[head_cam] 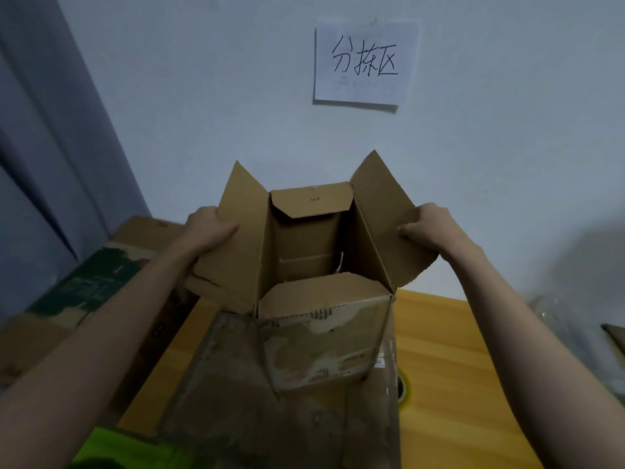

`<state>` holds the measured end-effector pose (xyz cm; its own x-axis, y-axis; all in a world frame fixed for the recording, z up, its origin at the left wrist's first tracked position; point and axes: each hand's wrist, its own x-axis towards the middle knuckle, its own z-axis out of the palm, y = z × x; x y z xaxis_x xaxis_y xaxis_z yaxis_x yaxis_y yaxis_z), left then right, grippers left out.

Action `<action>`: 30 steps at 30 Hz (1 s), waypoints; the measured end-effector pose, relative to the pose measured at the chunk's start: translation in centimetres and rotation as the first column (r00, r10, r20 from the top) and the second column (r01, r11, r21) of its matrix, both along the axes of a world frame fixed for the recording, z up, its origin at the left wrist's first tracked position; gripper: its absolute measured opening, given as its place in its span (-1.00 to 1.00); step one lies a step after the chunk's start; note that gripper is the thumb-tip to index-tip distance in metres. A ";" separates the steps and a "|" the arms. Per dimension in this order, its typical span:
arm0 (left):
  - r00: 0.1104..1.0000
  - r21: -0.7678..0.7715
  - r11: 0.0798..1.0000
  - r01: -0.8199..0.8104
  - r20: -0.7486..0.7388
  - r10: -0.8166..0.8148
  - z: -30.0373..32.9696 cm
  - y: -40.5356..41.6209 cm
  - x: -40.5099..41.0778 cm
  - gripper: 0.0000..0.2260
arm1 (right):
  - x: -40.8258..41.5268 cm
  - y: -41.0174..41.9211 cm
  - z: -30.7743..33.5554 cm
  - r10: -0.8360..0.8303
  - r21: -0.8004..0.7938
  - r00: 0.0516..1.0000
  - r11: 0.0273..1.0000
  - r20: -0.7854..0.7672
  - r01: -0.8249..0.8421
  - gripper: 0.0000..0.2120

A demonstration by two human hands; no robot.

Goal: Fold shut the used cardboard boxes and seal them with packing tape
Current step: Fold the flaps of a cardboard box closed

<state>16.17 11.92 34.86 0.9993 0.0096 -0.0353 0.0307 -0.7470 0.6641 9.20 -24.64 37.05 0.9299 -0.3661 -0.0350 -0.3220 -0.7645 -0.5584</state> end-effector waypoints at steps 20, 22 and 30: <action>0.891 0.950 0.289 0.116 0.029 -0.454 0.6 -5.4 2.2 -0.74 | 0.5 1.3 0.1 0.097 -0.154 0.995 0.983 -0.038 -0.101 -0.82; 0.892 0.963 0.224 0.149 -0.033 -0.450 0.8 -4.3 2.0 -0.74 | 0.1 0.3 0.0 0.078 -0.135 0.997 0.988 -0.030 -0.081 -0.82; 0.930 0.434 0.830 0.351 -0.055 -0.364 -3.9 -3.9 0.0 -0.51 | -0.7 -2.3 -0.8 0.032 -0.009 0.999 0.999 -0.008 -0.032 -0.77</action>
